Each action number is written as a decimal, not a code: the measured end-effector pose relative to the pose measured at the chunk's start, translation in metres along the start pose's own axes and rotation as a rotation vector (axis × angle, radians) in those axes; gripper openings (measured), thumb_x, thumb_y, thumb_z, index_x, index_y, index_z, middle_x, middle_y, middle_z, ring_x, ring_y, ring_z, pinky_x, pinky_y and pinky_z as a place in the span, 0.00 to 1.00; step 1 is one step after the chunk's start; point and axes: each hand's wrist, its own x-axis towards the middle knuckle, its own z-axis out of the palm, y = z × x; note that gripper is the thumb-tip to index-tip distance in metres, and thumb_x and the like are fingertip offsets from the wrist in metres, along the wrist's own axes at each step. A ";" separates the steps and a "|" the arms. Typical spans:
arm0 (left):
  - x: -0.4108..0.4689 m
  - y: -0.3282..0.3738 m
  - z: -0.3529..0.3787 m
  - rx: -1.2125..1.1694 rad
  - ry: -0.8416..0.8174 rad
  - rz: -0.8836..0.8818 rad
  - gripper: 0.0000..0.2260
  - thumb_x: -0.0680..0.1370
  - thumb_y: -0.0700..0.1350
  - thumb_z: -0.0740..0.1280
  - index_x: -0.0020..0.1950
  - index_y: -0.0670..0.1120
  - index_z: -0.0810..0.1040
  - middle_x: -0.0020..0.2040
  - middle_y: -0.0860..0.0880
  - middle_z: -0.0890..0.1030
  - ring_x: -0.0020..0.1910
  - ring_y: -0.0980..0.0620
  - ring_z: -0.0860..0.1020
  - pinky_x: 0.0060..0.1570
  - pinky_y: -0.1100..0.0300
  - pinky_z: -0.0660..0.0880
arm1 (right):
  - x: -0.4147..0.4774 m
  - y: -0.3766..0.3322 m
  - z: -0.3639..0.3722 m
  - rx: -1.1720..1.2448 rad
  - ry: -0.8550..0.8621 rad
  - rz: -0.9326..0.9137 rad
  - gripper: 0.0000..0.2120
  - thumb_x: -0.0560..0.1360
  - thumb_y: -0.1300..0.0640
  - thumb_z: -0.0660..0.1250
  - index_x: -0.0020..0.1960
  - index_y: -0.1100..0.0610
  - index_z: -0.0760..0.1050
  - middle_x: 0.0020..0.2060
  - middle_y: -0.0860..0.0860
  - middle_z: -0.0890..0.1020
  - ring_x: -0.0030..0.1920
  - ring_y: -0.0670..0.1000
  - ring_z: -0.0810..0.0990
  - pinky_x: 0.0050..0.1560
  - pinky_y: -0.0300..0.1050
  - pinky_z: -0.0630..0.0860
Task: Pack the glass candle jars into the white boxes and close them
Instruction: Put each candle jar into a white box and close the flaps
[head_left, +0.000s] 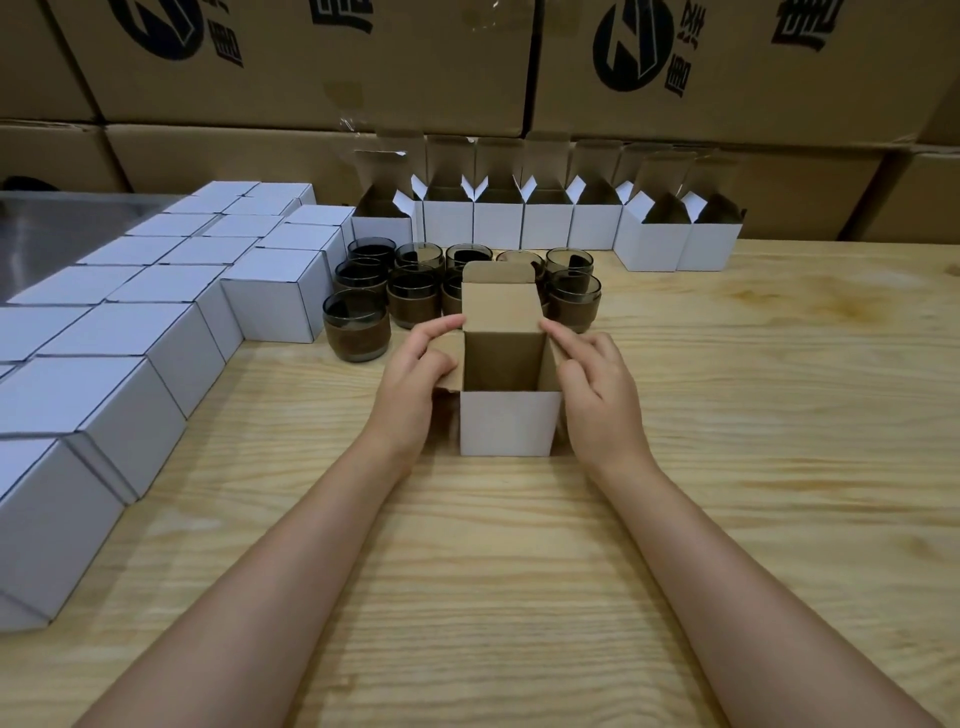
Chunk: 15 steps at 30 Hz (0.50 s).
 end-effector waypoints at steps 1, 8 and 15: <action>-0.001 0.000 -0.001 0.030 -0.015 0.020 0.18 0.69 0.46 0.62 0.59 0.51 0.77 0.42 0.58 0.82 0.44 0.57 0.78 0.44 0.63 0.74 | -0.001 -0.001 0.000 -0.004 -0.002 -0.003 0.26 0.72 0.50 0.51 0.67 0.49 0.73 0.46 0.39 0.71 0.54 0.44 0.71 0.51 0.25 0.64; -0.011 0.001 -0.010 0.328 -0.149 0.081 0.41 0.59 0.60 0.75 0.69 0.53 0.67 0.64 0.61 0.72 0.64 0.65 0.70 0.60 0.68 0.70 | 0.000 0.001 -0.001 -0.015 -0.004 -0.017 0.25 0.73 0.52 0.51 0.67 0.49 0.73 0.46 0.40 0.70 0.55 0.46 0.71 0.54 0.32 0.65; -0.010 0.001 -0.009 0.361 -0.134 0.139 0.39 0.61 0.49 0.80 0.69 0.51 0.68 0.63 0.64 0.70 0.57 0.78 0.67 0.51 0.82 0.63 | -0.002 -0.007 -0.004 -0.081 0.035 -0.025 0.25 0.72 0.53 0.54 0.67 0.53 0.74 0.49 0.46 0.73 0.58 0.50 0.71 0.60 0.39 0.67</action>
